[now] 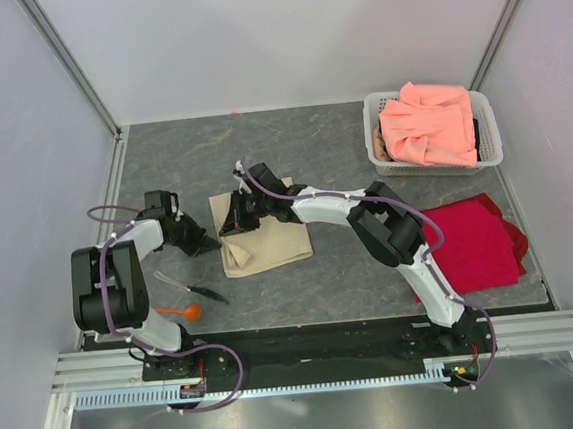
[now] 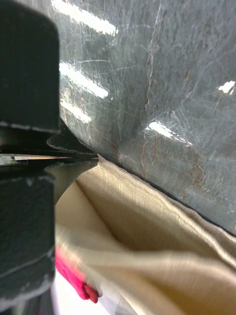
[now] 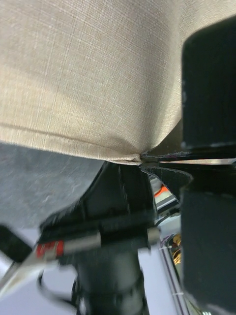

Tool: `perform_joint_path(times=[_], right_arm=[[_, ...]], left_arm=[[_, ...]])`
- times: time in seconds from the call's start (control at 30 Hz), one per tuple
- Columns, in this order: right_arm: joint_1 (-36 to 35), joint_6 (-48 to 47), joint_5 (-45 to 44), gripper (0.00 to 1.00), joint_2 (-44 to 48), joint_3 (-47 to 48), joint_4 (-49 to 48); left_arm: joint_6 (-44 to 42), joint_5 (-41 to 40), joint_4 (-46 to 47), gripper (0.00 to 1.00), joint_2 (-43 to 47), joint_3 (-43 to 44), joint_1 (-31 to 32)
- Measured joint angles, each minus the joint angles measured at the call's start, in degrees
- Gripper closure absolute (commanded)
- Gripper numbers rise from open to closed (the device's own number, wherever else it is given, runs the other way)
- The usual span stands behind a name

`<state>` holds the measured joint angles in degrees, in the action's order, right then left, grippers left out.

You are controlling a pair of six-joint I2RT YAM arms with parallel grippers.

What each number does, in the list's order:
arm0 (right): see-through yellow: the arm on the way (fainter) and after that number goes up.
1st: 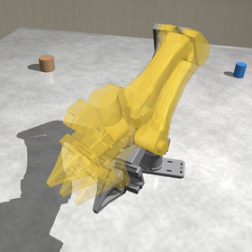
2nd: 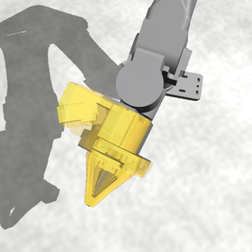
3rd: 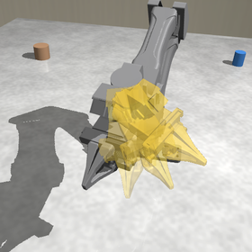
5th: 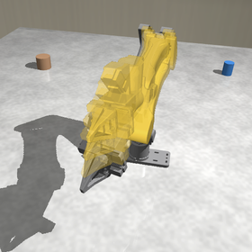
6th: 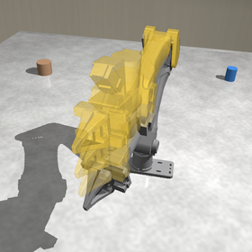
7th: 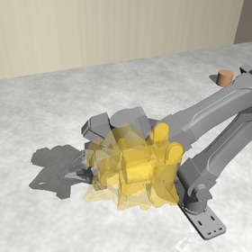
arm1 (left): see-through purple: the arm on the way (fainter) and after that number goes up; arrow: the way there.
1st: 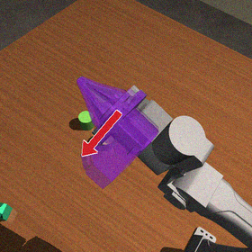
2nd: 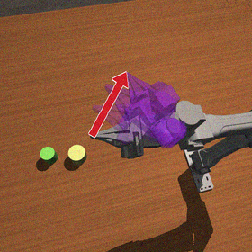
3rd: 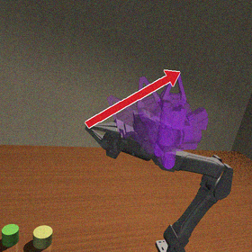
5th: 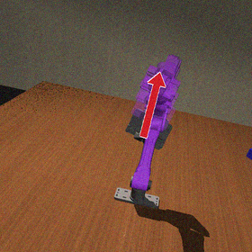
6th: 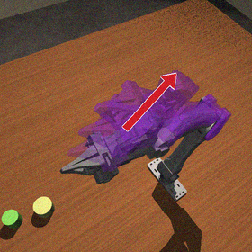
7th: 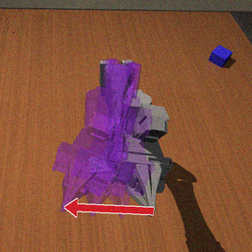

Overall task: Fold the napkin into a case and place the utensils inside
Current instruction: Fold the rectangle-folded napkin at the center of the board, then smooth out the square-folded napkin at the center of the board.

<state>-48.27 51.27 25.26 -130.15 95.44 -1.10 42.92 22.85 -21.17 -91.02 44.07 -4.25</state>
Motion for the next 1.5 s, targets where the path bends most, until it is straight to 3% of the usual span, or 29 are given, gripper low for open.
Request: perform_joint_path(times=[0.07, 0.1, 0.2, 0.3, 0.5, 0.73, 0.87, 0.97, 1.2, 1.5], right_arm=[[-0.4, 0.1, 0.5, 0.86, -1.7, 0.1, -0.2], [-0.7, 0.1, 0.7, 0.74, -2.5, 0.1, -0.1], [-0.9, -0.2, 1.2, 0.54, -4.4, 0.2, 0.2], [-1.0, -1.0, 2.0, 0.44, -4.8, 0.4, 1.2], [-0.3, -3.6, 3.1, 0.38, -2.2, 0.3, 2.6], [3.9, -7.7, 3.0, 0.5, 13.3, -14.7, 3.6], [7.0, -10.0, 2.4, 0.67, 19.3, -23.4, 3.7], [9.2, -11.4, 2.0, 0.72, 20.6, -28.7, 3.7], [13.4, -13.9, 0.9, 0.75, 23.3, -38.1, 3.7], [13.1, -15.7, 0.1, 0.71, 25.9, -38.1, 5.6]], left_arm=[[-0.3, 0.1, -0.5, 0.95, 0.5, 0.2, -0.5], [-0.4, 0.2, -1.1, 0.94, 1.0, 0.4, -1.0], [-1.0, 0.2, -3.1, 0.89, 3.1, 2.2, -2.8], [-1.7, 0.2, -4.5, 0.88, 4.8, 5.3, -4.0], [-3.3, 4.9, -4.5, 0.88, 4.7, 11.7, -3.8], [-4.7, 8.4, -4.7, 0.9, -0.3, 13.5, 1.9], [-6.3, 8.9, -5.4, 0.92, -2.4, 13.4, 5.9], [-7.9, 8.4, -6.8, 0.94, -3.5, 12.8, 7.6], [-11.2, 2.7, -11.1, 0.95, -3.8, 10.1, 7.5], [-12.7, 2.3, -14.5, 0.96, 0.7, 9.6, 8.5]])
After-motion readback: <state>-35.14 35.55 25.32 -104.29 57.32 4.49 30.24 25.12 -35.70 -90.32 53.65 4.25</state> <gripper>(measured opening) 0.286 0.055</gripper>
